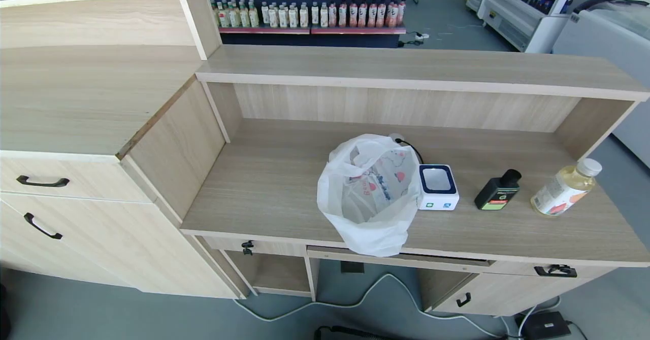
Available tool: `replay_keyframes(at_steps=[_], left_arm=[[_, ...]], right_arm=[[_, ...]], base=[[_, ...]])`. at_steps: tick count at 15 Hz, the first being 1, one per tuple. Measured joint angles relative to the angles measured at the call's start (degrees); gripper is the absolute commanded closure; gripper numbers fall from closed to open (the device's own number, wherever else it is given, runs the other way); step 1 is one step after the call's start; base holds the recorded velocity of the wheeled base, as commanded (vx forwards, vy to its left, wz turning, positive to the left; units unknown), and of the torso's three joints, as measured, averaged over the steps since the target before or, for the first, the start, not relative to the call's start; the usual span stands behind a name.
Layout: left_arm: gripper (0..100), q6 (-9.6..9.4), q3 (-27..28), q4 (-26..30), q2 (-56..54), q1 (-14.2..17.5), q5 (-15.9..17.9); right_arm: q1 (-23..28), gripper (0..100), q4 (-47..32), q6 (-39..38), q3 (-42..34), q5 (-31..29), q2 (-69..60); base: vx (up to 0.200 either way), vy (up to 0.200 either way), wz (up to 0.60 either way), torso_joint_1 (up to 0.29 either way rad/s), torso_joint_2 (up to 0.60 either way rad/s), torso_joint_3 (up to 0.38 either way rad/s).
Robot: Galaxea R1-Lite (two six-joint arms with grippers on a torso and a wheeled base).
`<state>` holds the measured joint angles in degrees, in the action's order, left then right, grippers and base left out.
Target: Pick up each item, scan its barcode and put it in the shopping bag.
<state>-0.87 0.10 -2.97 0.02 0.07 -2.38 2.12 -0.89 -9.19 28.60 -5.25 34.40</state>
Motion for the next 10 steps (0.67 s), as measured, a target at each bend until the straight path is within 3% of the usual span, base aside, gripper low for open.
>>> replay_keyframes(at_steps=[4,7,8,10], left_arm=[[0,0.05,0.00,0.00,0.00,0.02,-0.05],[0,0.07,0.00,0.00,0.00,0.00,-0.07],[0,0.07,0.00,0.00,0.00,0.00,-0.07],[0,0.07,0.00,0.00,0.00,0.00,-0.05]], right_arm=[[8.59,100,8.00,2.71,7.51,2.96,19.98],[11.15,100,14.85,5.36,8.66,5.39,32.18],[11.48,0,17.23,6.73,8.83,5.72,35.68],[11.79,0,19.05,8.19,9.07,5.99,40.70]], base=[[0.000,0.000,0.00,0.000,0.00,0.000],[0.000,0.000,0.00,0.000,0.00,0.000],[0.000,0.000,0.00,0.000,0.00,0.000],[0.000,0.000,0.00,0.000,0.00,0.000]])
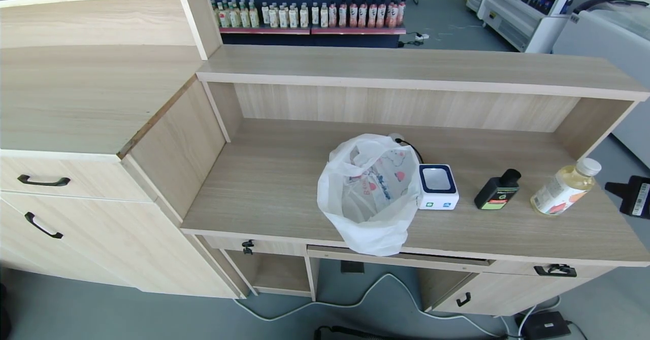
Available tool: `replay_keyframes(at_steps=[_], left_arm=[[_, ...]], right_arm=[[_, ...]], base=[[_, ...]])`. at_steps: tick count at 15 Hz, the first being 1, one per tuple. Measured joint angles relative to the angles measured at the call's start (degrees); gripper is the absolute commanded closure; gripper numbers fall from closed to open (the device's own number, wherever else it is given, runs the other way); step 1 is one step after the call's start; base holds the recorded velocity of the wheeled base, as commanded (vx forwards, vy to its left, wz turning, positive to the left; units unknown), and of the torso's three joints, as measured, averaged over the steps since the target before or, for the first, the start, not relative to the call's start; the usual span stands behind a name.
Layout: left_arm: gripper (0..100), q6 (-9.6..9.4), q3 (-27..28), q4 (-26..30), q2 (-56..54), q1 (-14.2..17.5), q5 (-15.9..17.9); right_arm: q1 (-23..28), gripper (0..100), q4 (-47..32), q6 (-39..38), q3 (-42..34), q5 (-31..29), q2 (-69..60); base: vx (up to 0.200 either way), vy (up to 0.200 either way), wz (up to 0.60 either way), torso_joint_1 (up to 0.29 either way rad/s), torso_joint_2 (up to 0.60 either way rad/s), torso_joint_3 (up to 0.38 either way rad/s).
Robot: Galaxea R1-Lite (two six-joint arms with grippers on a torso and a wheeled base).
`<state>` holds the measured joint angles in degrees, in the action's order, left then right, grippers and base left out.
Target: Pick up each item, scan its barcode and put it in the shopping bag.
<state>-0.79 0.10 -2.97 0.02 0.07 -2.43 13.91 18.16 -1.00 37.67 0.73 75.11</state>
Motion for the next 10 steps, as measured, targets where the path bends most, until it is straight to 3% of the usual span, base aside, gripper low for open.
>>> replay_keyframes(at_steps=[5,10], left_arm=[[0,0.00,0.00,0.00,0.00,-0.02,-0.02],[0,0.00,0.00,0.00,0.00,0.00,-0.02]], right_arm=[[1.46,0,0.22,2.85,1.85,-0.24,10.97],[2.12,0,0.28,6.14,13.02,-4.56,22.88]], base=[[0.000,0.000,0.00,0.000,0.00,0.000],[0.000,0.000,0.00,0.000,0.00,0.000]])
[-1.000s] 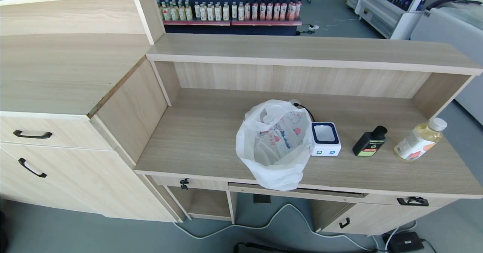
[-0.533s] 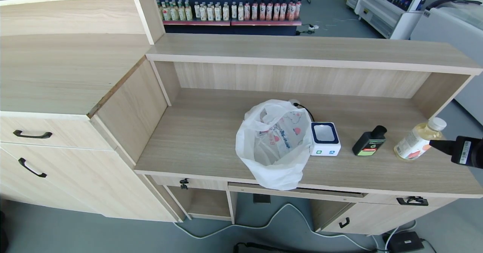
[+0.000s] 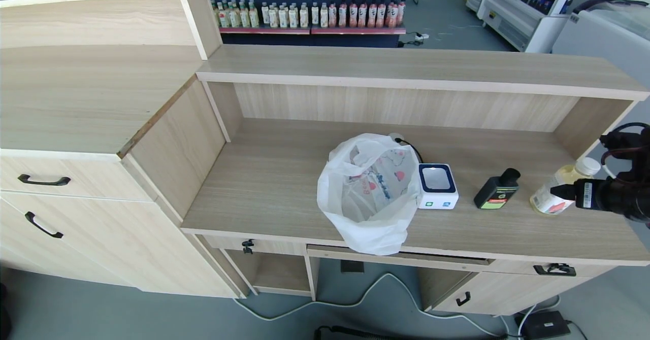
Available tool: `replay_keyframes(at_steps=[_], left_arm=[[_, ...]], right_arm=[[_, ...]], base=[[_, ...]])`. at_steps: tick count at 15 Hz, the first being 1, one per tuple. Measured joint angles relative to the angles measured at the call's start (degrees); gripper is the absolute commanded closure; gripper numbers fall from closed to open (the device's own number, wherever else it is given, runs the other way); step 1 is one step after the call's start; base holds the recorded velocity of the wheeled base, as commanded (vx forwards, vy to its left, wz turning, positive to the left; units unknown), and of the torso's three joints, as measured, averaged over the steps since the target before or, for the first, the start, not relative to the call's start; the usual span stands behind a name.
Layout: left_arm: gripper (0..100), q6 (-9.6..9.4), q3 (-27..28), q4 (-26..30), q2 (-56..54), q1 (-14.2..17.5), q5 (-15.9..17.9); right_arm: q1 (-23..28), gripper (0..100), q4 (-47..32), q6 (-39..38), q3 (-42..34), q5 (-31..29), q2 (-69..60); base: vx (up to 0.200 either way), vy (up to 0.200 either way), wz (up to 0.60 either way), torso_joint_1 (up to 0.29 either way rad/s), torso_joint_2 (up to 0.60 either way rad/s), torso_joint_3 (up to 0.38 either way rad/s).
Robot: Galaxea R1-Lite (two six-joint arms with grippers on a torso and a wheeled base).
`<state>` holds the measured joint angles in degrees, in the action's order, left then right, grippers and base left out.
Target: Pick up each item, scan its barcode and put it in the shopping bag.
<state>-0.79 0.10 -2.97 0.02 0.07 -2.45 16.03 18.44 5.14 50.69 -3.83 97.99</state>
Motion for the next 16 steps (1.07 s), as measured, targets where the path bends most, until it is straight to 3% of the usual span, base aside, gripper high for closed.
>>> replay_keyframes(at_steps=[4,16], left_arm=[[0,0.00,0.00,0.00,0.00,0.00,0.02],[0,0.00,0.00,0.00,-0.02,0.00,0.02]], right_arm=[[0.12,0,-0.02,3.67,5.35,-0.33,6.89],[-1.90,0,3.23,6.60,8.87,-0.55,15.96]], base=[[0.000,0.000,0.00,0.000,0.00,0.000],[0.000,0.000,0.00,0.000,0.00,0.000]])
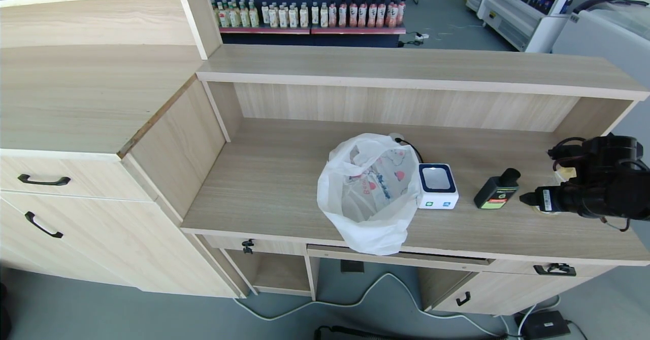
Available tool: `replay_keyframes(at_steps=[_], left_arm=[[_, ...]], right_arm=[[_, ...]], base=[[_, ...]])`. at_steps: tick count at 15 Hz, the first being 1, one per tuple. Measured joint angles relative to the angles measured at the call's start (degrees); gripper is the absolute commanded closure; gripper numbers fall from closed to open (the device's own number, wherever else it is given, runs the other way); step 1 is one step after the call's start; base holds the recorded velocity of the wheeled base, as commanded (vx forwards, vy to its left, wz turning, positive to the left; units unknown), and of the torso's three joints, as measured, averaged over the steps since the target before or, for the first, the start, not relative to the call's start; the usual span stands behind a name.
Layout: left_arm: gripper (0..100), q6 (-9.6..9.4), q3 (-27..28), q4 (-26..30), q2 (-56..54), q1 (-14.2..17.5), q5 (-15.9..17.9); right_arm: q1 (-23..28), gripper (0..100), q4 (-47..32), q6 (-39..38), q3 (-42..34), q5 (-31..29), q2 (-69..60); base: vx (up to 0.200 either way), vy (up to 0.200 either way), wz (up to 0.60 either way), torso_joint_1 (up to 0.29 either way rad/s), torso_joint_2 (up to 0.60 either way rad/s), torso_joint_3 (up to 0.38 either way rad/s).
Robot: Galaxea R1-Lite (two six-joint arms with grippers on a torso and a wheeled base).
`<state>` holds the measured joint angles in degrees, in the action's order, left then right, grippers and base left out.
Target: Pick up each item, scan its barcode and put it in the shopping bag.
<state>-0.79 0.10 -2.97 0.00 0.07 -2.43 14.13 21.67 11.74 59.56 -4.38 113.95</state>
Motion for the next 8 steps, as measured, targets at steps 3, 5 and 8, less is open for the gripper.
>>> replay_keyframes(at_steps=[3,5,8], left_arm=[[0,0.01,0.00,0.00,0.02,0.00,0.00],[0,0.00,0.00,0.00,0.02,-0.02,-0.02],[0,0.00,0.00,0.00,0.02,0.00,-0.02]], right_arm=[[-1.26,0,3.39,0.11,0.07,0.00,1.38],[-1.89,0,3.74,0.38,-0.17,-0.09,2.10],[-2.97,0,5.78,1.83,-0.35,-0.07,3.04]], base=[[0.000,0.000,0.00,0.000,0.00,0.000],[0.000,0.000,0.00,0.000,0.00,0.000],[0.000,0.000,0.00,0.000,0.00,0.000]])
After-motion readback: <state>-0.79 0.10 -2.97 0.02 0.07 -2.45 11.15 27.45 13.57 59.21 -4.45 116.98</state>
